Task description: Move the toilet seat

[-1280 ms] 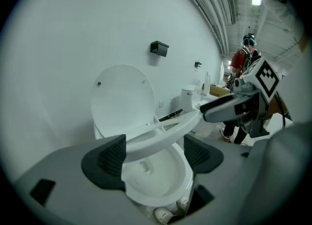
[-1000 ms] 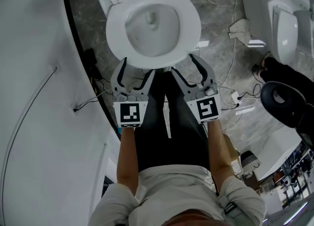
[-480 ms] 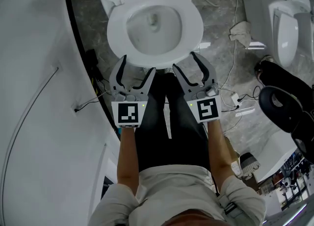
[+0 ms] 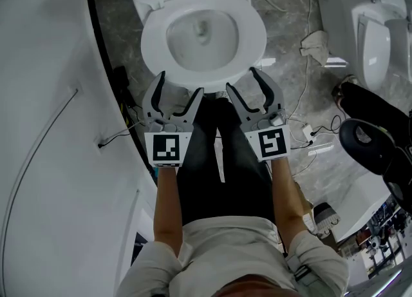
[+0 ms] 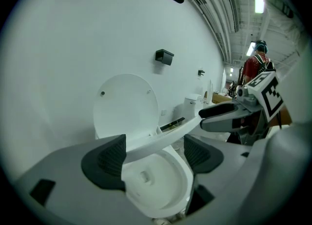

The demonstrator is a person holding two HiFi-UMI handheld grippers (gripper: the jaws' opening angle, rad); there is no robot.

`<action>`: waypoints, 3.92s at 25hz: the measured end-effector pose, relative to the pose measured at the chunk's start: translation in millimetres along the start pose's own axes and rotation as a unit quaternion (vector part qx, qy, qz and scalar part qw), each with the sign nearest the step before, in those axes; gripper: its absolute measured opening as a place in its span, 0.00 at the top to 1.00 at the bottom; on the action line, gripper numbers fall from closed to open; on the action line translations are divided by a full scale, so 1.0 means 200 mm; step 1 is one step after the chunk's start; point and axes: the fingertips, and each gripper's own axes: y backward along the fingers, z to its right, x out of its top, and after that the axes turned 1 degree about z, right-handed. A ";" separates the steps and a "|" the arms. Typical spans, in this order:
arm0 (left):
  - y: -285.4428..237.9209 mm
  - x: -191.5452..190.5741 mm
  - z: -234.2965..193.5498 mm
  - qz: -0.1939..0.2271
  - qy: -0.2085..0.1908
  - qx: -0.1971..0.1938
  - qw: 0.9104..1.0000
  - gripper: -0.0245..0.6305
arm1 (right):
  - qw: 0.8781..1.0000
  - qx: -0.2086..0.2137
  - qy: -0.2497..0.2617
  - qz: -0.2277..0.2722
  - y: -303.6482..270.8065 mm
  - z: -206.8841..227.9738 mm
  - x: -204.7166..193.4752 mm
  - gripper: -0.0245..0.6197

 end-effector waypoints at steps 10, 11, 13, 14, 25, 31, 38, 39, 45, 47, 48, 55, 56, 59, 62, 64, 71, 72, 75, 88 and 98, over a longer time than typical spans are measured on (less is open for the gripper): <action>-0.02 0.02 -0.02 0.001 0.005 -0.002 1.000 0.36 | 1.000 0.006 -0.001 -0.006 -0.03 0.01 0.02 0.54; -0.02 0.03 -0.02 0.000 0.006 -0.001 1.000 0.36 | 1.000 0.006 -0.002 -0.006 -0.03 0.02 0.03 0.54; -0.02 0.04 -0.03 0.000 0.010 0.001 1.000 0.36 | 1.000 0.008 -0.003 -0.007 -0.03 0.02 0.04 0.54; -0.02 0.05 -0.04 0.001 0.012 0.001 1.000 0.36 | 1.000 0.009 -0.003 -0.007 -0.03 0.02 0.04 0.54; -0.05 0.10 -0.08 0.004 0.013 0.010 1.000 0.36 | 1.000 0.028 -0.005 -0.011 -0.06 0.08 0.12 0.56; -0.07 0.18 -0.11 0.011 0.017 0.008 1.000 0.36 | 0.999 0.027 -0.008 -0.021 -0.08 0.11 0.14 0.57; -0.10 0.25 -0.14 0.024 0.023 0.013 0.999 0.36 | 0.999 0.034 -0.007 -0.009 -0.12 0.15 0.21 0.59; -0.10 0.26 -0.14 0.026 0.023 0.014 0.999 0.36 | 0.999 0.034 -0.007 -0.007 -0.12 0.15 0.22 0.60; -0.12 0.29 -0.16 0.028 0.026 0.016 0.999 0.36 | 0.999 0.037 -0.016 -0.005 -0.13 0.18 0.23 0.60; -0.12 0.29 -0.16 0.028 0.027 0.017 0.999 0.36 | 0.999 0.039 -0.022 -0.004 -0.14 0.19 0.23 0.60; -0.12 0.30 -0.16 0.029 0.027 0.016 0.999 0.36 | 0.999 0.039 -0.023 -0.004 -0.14 0.19 0.24 0.60; -0.13 0.32 -0.18 0.030 0.031 0.016 0.999 0.36 | 0.999 0.032 -0.022 -0.002 -0.16 0.19 0.28 0.60; -0.13 0.33 -0.19 0.029 0.032 0.015 0.999 0.36 | 0.999 0.030 -0.022 -0.001 -0.16 0.19 0.28 0.60; -0.14 0.34 -0.21 0.029 0.034 0.013 0.999 0.36 | 0.999 0.026 -0.025 -0.001 -0.18 0.19 0.30 0.60; -0.15 0.37 -0.22 0.030 0.036 0.013 0.999 0.36 | 0.999 0.022 -0.032 0.002 -0.20 0.21 0.31 0.60; -0.17 0.39 -0.23 0.030 0.037 0.013 0.999 0.36 | 0.999 0.018 -0.037 0.004 -0.20 0.23 0.33 0.60; -0.18 0.42 -0.26 0.036 0.039 0.011 0.999 0.37 | 0.999 0.012 -0.035 0.010 -0.24 0.23 0.38 0.60; -0.18 0.43 -0.27 0.037 0.040 0.010 0.998 0.37 | 0.999 0.011 -0.035 0.011 -0.24 0.23 0.38 0.60; -0.19 0.44 -0.27 0.038 0.043 0.010 0.998 0.37 | 0.999 0.009 -0.038 0.014 -0.25 0.24 0.39 0.60; -0.23 0.53 -0.33 0.046 0.049 0.009 0.998 0.37 | 0.999 -0.003 -0.045 0.025 -0.31 0.29 0.48 0.60; -0.28 0.59 -0.38 0.061 0.061 0.003 0.996 0.38 | 0.998 -0.012 -0.059 0.034 -0.36 0.34 0.52 0.60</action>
